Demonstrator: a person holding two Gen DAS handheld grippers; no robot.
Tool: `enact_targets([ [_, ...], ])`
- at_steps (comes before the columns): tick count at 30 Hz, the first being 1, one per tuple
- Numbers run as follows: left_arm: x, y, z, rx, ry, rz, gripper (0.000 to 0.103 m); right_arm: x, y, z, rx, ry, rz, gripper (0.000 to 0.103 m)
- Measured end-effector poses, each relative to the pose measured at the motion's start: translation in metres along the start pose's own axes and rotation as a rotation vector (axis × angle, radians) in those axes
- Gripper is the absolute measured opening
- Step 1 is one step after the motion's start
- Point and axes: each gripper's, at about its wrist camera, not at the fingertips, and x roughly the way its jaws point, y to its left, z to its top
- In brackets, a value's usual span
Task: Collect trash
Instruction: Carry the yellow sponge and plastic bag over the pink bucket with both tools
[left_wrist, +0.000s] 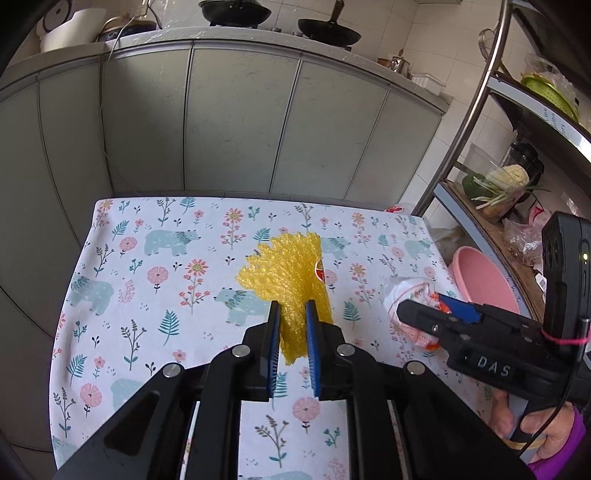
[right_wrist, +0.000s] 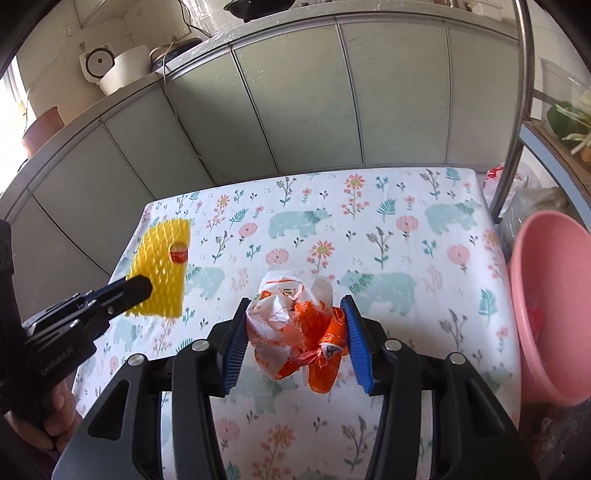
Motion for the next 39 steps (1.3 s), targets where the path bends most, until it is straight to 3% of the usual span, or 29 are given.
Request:
enact_targets([
  [20,0.009,-0.103,-0.006,0.156,0.021,-0.062,0.012,-0.077,-0.059,-0.032,0.094,-0.106,-0.093,0.049],
  [39,0.039,-0.205,0.010,0.286,0.013,-0.169,0.012,-0.115,-0.138,-0.036,0.233,-0.195,-0.221,0.049],
])
